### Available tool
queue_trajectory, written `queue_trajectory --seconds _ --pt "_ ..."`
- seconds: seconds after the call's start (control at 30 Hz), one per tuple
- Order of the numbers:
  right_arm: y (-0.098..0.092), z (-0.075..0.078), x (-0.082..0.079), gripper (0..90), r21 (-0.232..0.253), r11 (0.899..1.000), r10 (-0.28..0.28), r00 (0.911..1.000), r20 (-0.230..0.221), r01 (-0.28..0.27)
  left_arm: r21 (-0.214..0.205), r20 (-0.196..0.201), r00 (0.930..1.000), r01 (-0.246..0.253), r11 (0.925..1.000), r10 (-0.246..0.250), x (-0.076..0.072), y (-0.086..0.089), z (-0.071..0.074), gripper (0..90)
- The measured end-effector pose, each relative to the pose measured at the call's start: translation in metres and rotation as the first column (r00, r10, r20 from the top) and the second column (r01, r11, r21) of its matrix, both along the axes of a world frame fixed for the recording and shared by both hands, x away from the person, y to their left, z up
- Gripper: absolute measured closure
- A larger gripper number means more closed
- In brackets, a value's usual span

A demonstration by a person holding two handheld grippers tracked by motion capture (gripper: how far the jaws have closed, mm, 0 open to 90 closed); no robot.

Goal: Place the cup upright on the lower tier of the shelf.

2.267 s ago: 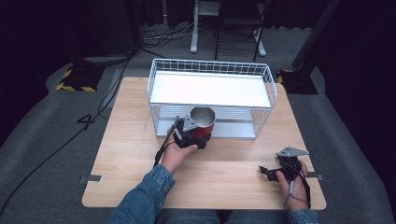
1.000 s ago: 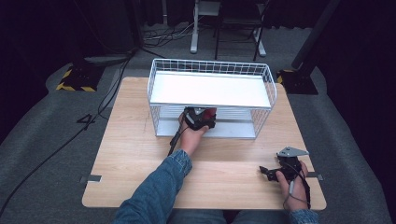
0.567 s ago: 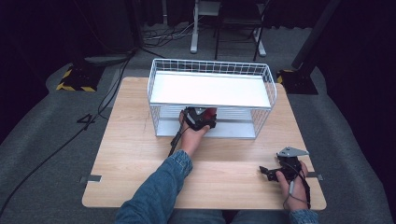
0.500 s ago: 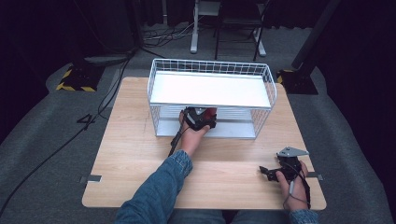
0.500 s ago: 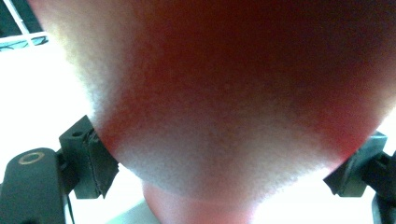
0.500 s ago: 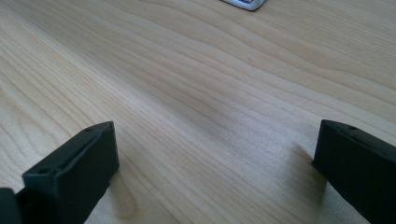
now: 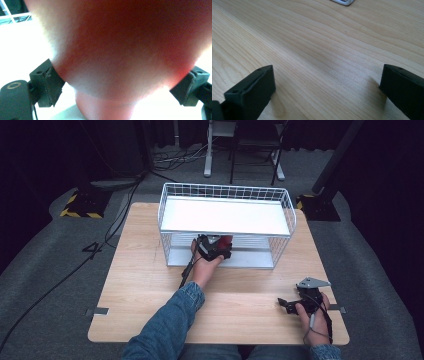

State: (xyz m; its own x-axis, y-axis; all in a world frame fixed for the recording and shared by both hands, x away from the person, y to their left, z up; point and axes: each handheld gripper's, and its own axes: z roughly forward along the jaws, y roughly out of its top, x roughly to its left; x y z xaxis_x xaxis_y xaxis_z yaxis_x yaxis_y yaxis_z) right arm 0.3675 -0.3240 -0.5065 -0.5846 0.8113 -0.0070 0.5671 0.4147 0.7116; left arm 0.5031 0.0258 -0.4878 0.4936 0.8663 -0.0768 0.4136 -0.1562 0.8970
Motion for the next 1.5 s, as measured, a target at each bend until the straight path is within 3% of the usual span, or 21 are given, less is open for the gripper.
queue_trajectory --seconds 0.07,0.4,0.53,0.8,0.9,1.17,1.37,1.4,1.5 --pt "0.000 0.000 0.000 0.2 0.000 1.000 0.000 1.0000 0.000 0.000 -0.005 -0.003 0.9989 0.048 0.9989 -0.048 -0.003 0.002 0.000 13.1" --pt "0.000 0.000 0.000 0.2 0.000 1.000 0.000 1.0000 0.000 0.000 -0.028 -0.018 0.9986 0.049 0.9984 -0.050 -0.014 0.008 0.000 14.3" --pt "0.000 0.000 0.000 0.2 0.001 1.000 0.001 1.0000 -0.001 -0.001 -0.015 -0.037 0.9971 0.067 0.9977 -0.067 -0.020 0.012 0.001 14.4" --pt "0.000 0.000 0.000 0.3 0.000 1.000 0.000 1.0000 0.000 0.000 -0.041 -0.029 0.9916 0.124 0.9914 -0.126 -0.037 0.023 0.004 14.7" --pt "0.000 0.000 0.000 0.2 0.000 1.000 0.000 1.0000 0.000 0.000 -0.029 -0.031 0.9906 0.132 0.9908 -0.133 -0.042 0.027 0.005 14.7" --pt "0.000 0.000 0.000 0.2 0.000 1.000 0.000 1.0000 0.000 0.000 -0.052 -0.016 0.9867 0.161 0.9856 -0.162 -0.064 0.045 0.018 14.7" --pt "0.000 0.000 0.000 0.3 0.000 1.000 0.000 1.0000 -0.001 0.000 -0.062 0.002 0.9797 0.200 0.9778 -0.200 -0.080 0.055 0.030 14.7" --pt "0.000 0.000 0.000 0.2 0.000 1.000 0.000 1.0000 -0.001 0.000 -0.057 0.003 0.9744 0.225 0.9728 -0.225 -0.085 0.060 0.033 14.7" --pt "0.000 0.000 0.000 0.3 0.001 1.000 0.001 1.0000 -0.001 -0.001 -0.061 0.011 0.9732 0.230 0.9713 -0.230 -0.090 0.064 0.036 14.7"
